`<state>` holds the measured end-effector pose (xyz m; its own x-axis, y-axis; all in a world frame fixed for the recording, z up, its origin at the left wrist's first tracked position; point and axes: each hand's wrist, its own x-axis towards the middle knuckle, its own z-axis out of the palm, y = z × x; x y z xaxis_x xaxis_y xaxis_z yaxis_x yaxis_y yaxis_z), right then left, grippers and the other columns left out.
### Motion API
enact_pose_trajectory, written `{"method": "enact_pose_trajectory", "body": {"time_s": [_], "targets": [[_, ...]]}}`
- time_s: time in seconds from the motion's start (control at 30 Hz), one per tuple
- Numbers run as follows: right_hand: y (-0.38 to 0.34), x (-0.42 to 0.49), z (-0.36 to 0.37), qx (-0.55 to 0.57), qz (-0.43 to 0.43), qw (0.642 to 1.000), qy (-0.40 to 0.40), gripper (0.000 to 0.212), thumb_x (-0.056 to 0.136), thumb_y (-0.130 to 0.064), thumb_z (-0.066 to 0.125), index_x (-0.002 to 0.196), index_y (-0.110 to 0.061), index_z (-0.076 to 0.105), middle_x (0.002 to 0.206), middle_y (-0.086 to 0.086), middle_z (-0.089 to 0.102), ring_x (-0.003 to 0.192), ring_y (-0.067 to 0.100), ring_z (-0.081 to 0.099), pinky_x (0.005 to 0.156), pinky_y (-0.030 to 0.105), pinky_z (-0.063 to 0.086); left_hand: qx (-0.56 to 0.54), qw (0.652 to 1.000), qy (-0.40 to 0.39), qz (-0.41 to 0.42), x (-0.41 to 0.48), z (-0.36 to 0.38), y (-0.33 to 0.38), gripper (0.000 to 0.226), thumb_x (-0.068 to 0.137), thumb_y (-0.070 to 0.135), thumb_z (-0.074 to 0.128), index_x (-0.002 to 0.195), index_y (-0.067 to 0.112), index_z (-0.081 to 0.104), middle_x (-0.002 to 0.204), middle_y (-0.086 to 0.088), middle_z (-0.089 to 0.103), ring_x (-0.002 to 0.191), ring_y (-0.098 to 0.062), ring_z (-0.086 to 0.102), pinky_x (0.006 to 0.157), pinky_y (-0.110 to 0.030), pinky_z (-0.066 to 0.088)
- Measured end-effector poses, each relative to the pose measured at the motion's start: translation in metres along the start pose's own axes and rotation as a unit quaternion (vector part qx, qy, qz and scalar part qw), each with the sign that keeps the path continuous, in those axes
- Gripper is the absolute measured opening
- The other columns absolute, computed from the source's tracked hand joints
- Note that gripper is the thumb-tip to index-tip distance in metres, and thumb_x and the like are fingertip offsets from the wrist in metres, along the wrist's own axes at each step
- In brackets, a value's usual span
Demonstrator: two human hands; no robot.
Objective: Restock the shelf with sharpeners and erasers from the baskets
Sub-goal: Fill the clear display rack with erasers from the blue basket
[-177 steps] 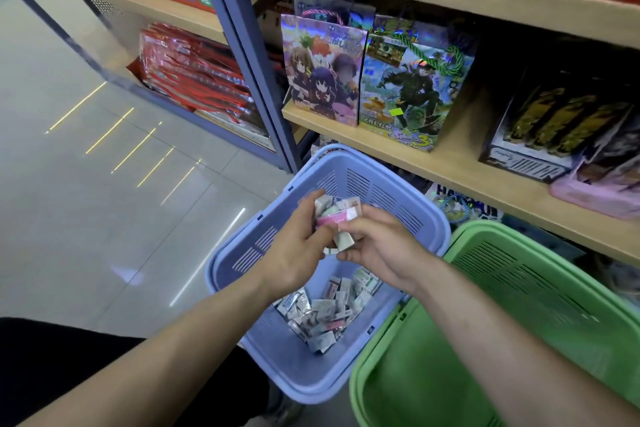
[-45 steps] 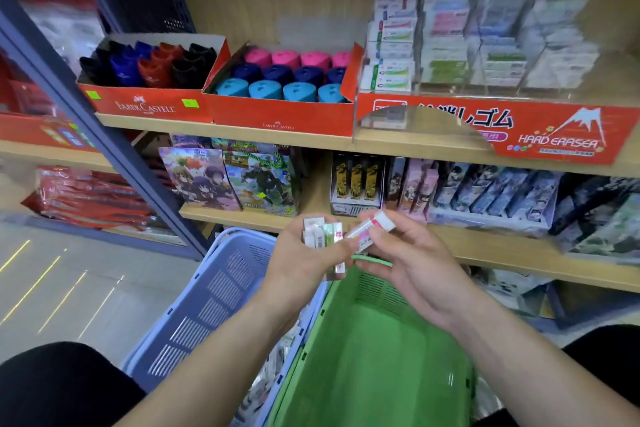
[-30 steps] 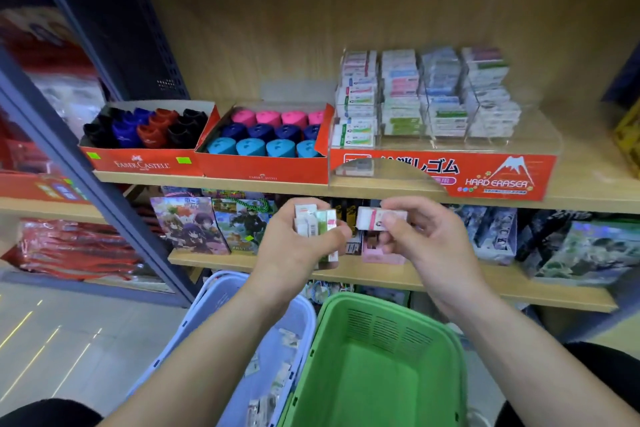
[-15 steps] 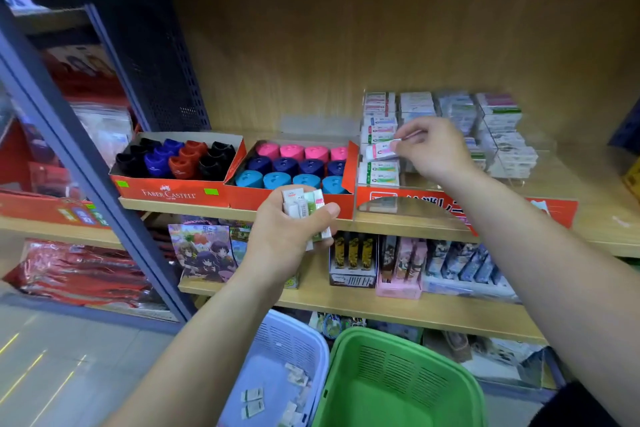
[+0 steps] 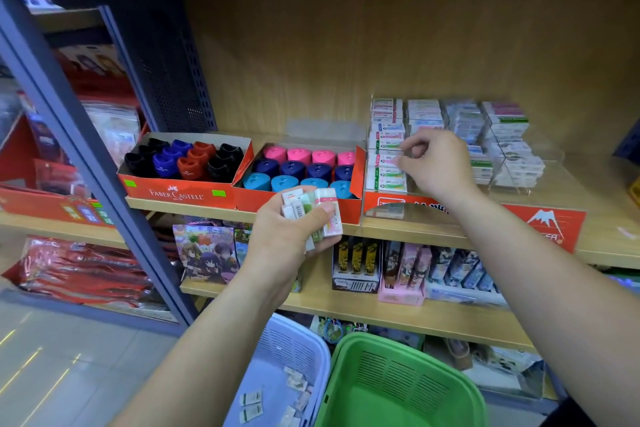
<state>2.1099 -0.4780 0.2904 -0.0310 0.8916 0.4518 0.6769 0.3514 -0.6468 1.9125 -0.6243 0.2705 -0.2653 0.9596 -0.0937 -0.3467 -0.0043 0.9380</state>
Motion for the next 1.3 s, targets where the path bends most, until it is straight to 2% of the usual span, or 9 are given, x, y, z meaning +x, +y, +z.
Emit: {"method": "enact_pose_trajectory", "body": {"time_s": [0.1,0.23,0.3,0.53,0.73,0.87,0.97,1.13,1.3], "targets": [[-0.018,-0.024,-0.010,0.055,-0.020,0.997,0.048,0.010,0.091,-0.014,0.068,0.091,-0.023,0.073,0.078,-0.011,0.067,0.074,0.003,0.061,0.075,0.027,0.055,-0.009,1.000,0.003,-0.005,-0.002,0.003,0.001,0.026,0.089,0.001,0.072,0.113,0.009,0.065,0.107,-0.017,0.075,0.093,-0.028,0.075,0.067,-0.034,0.063],[-0.042,-0.080,-0.021,0.202,0.009,0.968,-0.152,0.018,0.096,-0.019,0.065,0.105,-0.033,0.072,0.090,-0.008,0.073,0.078,0.006,0.068,0.072,0.021,0.055,-0.005,1.000,-0.007,0.001,-0.003,0.012,-0.002,0.029,0.088,0.000,0.072,0.115,0.006,0.065,0.100,-0.015,0.077,0.088,-0.025,0.076,0.069,-0.036,0.064],[-0.042,-0.099,-0.018,0.250,0.035,0.946,-0.203,0.017,0.092,-0.019,0.071,0.106,-0.031,0.072,0.090,-0.003,0.072,0.076,0.009,0.068,0.069,0.021,0.053,0.001,1.000,-0.018,0.006,-0.003,0.020,-0.005,0.028,0.088,0.001,0.072,0.115,0.006,0.065,0.099,-0.015,0.077,0.084,-0.024,0.076,0.071,-0.037,0.064],[-0.023,-0.108,-0.026,0.339,0.094,0.916,-0.192,0.023,0.082,-0.010,0.082,0.103,-0.017,0.074,0.084,0.003,0.072,0.074,0.016,0.068,0.066,0.032,0.059,0.015,0.999,-0.046,0.008,-0.009,0.043,-0.012,0.023,0.087,0.000,0.074,0.107,0.008,0.065,0.094,-0.016,0.074,0.083,-0.025,0.073,0.068,-0.033,0.063],[-0.011,-0.105,-0.042,0.337,0.115,0.915,-0.190,0.023,0.086,-0.005,0.076,0.107,-0.014,0.073,0.098,0.010,0.071,0.077,0.018,0.069,0.072,0.033,0.061,0.042,0.997,-0.068,0.013,-0.010,0.056,-0.014,0.028,0.088,0.002,0.074,0.114,0.007,0.064,0.102,-0.015,0.076,0.088,-0.026,0.076,0.074,-0.036,0.064],[0.002,-0.077,-0.068,0.279,0.070,0.951,-0.110,0.026,0.088,-0.008,0.075,0.105,-0.028,0.075,0.099,-0.002,0.075,0.088,0.012,0.072,0.079,0.025,0.058,0.064,0.996,-0.056,0.032,-0.006,0.053,-0.011,0.035,0.088,0.006,0.075,0.119,0.006,0.058,0.103,-0.017,0.076,0.090,-0.022,0.076,0.070,-0.032,0.062],[0.014,-0.043,-0.082,0.199,0.036,0.977,-0.066,0.023,0.085,-0.008,0.079,0.096,-0.027,0.075,0.092,-0.002,0.075,0.082,0.009,0.069,0.078,0.020,0.057,0.083,0.995,-0.051,0.037,-0.003,0.047,-0.010,0.032,0.089,0.009,0.075,0.117,0.003,0.061,0.100,-0.015,0.077,0.091,-0.022,0.076,0.070,-0.032,0.062],[0.027,-0.005,-0.075,-0.009,-0.017,0.985,-0.172,0.019,0.084,-0.014,0.081,0.086,-0.031,0.075,0.083,-0.018,0.070,0.068,-0.015,0.058,0.067,0.015,0.042,0.087,0.995,-0.039,0.039,0.000,0.039,-0.012,0.026,0.091,0.008,0.073,0.114,0.002,0.062,0.094,-0.015,0.077,0.089,-0.022,0.076,0.070,-0.033,0.063],[0.034,0.008,-0.076,-0.015,-0.021,0.966,-0.257,0.014,0.083,-0.016,0.082,0.086,-0.028,0.078,0.087,-0.014,0.075,0.076,-0.008,0.065,0.075,0.016,0.046,0.096,0.995,-0.009,0.035,0.004,0.029,-0.015,0.019,0.093,0.005,0.069,0.110,0.008,0.063,0.088,-0.009,0.076,0.088,-0.024,0.077,0.069,-0.034,0.063]]}}
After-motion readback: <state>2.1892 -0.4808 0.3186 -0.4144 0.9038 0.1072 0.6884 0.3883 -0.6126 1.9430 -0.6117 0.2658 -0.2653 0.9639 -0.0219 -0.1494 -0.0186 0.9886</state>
